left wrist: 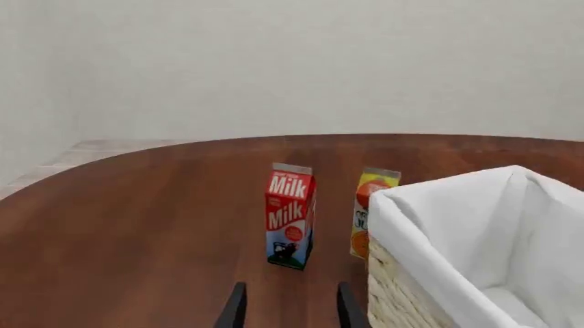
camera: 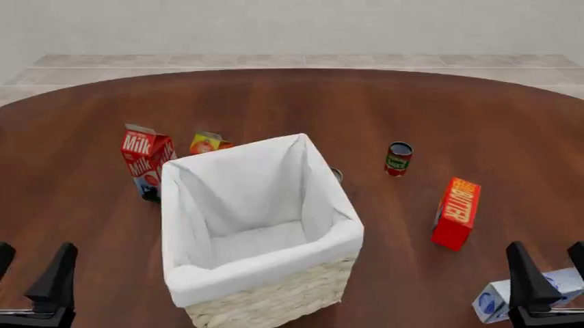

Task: Pick up the tomato sauce, and put it in the basket.

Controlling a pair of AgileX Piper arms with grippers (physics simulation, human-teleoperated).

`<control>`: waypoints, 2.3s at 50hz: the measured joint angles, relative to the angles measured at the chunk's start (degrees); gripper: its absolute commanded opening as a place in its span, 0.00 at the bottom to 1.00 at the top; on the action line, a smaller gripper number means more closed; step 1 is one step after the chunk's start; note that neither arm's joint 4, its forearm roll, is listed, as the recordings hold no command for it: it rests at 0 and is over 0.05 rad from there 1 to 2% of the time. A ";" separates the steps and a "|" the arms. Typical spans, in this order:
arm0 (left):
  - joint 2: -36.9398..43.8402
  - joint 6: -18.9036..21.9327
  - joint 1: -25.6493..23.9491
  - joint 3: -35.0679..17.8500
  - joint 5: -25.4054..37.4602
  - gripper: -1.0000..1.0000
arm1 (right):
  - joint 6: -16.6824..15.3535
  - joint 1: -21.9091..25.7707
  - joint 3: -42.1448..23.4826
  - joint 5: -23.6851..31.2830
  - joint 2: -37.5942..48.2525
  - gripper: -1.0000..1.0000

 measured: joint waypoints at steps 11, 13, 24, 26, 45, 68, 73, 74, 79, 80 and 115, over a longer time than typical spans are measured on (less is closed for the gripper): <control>0.59 0.00 -0.05 -0.03 -0.52 1.00 | 0.10 -0.15 -0.12 0.41 -0.37 1.00; 0.64 -0.03 -0.04 -0.03 -0.55 1.00 | 0.13 -0.15 -0.13 0.45 -0.40 1.00; 0.77 -0.08 0.02 -0.04 -0.68 1.00 | 0.12 -0.18 -0.18 -0.97 1.42 1.00; 0.74 -0.08 0.01 -0.04 -0.65 1.00 | 0.14 -0.10 -0.19 -0.65 1.06 1.00; 0.26 -0.06 -0.01 -0.15 -0.15 1.00 | -0.11 2.32 -0.20 0.09 -0.58 1.00; 0.07 -0.06 -0.01 -0.46 0.33 1.00 | -1.59 10.32 -9.01 1.92 10.64 1.00; 0.06 -0.06 -0.01 -0.48 0.36 1.00 | -1.69 11.96 -20.17 6.21 18.36 1.00; 0.06 -0.06 0.00 -0.49 0.37 1.00 | -1.81 12.24 -22.22 7.10 19.93 1.00; 0.06 -0.06 0.00 -0.50 0.39 1.00 | -2.54 13.17 -30.17 10.62 26.56 1.00; 0.05 -0.06 0.00 -0.51 0.40 1.00 | -2.54 13.32 -31.31 11.08 27.70 1.00; 0.06 -0.06 0.02 -0.41 0.31 1.00 | -4.24 15.82 -51.40 16.41 56.52 1.00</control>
